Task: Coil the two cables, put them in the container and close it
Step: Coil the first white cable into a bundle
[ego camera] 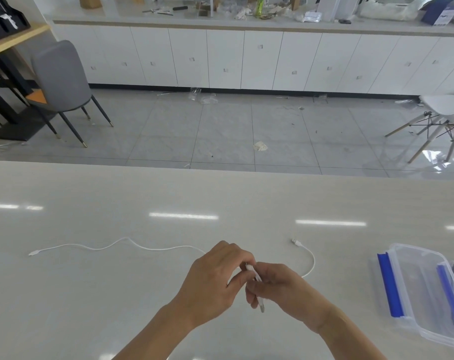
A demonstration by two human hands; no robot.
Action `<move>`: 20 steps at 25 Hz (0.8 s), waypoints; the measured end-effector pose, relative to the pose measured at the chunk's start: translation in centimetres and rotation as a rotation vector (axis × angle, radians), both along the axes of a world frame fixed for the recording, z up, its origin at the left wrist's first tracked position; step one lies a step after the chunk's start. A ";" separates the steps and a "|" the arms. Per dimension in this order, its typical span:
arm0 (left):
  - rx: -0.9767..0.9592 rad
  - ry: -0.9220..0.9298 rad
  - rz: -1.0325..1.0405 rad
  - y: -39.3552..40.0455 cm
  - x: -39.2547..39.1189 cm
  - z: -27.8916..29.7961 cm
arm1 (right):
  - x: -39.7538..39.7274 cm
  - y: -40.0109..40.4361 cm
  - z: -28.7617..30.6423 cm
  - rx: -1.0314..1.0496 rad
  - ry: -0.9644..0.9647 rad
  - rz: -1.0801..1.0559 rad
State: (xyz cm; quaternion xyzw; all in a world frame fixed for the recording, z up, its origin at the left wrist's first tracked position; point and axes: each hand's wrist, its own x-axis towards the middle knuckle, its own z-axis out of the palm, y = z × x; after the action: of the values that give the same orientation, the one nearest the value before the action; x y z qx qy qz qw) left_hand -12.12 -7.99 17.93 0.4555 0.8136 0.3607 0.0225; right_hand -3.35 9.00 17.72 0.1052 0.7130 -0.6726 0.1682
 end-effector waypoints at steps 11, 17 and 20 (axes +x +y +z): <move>0.089 -0.292 0.026 0.2 0.5 -1.1 | 0.3 0.6 -0.3 -0.207 -0.066 0.035; 0.293 -0.536 0.221 0.5 0.6 -1.7 | 0.1 0.6 -0.7 -0.223 0.018 -0.109; 0.288 -0.559 0.240 0.5 0.6 -1.8 | 0.0 0.5 -0.7 -0.194 0.023 -0.146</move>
State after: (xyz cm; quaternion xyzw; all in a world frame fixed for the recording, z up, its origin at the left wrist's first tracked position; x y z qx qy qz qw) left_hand -11.55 -7.48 16.09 0.2382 0.7643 0.5832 0.1376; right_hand -3.35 9.50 16.97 0.1324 0.6367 -0.7502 0.1199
